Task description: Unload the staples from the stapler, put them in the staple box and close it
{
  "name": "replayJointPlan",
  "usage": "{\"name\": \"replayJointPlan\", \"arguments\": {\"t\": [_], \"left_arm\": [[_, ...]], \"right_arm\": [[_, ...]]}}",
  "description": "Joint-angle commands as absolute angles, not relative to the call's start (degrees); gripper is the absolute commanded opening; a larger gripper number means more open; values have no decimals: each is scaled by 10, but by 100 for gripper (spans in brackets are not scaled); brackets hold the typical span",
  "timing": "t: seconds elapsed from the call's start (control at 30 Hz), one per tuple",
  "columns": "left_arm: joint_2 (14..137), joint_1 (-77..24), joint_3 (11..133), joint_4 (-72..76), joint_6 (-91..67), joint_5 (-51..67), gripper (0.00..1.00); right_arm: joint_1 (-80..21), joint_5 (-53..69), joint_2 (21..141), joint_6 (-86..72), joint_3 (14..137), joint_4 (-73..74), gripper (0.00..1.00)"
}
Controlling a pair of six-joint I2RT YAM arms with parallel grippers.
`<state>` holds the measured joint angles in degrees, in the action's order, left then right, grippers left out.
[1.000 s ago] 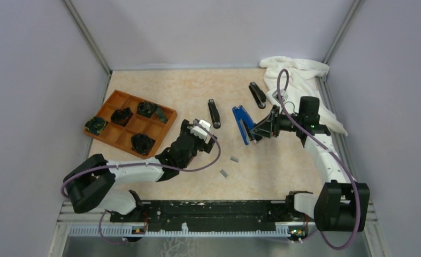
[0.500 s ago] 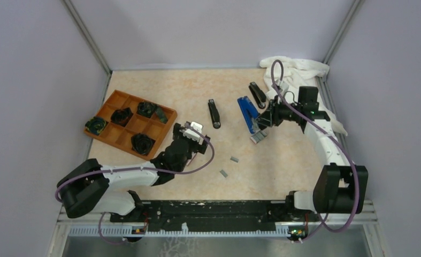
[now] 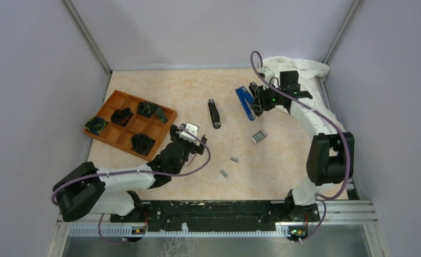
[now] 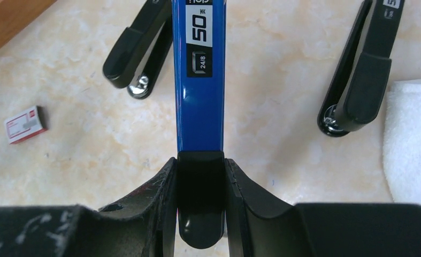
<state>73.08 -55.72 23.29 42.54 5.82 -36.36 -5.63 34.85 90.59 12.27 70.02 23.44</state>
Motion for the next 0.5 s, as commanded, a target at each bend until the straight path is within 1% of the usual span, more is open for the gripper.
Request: {"name": "replayJointPlan", "arguments": {"t": [0.0, 0.3, 0.47], "left_arm": [[711, -556, 218, 458, 57, -357, 99], [702, -556, 208, 469, 58, -354, 99], [698, -556, 203, 473, 58, -352, 99]], "right_arm": [[-81, 279, 937, 110, 778, 196, 0], [-117, 176, 1050, 90, 883, 237, 0], [-124, 122, 1090, 62, 924, 248, 0]]}}
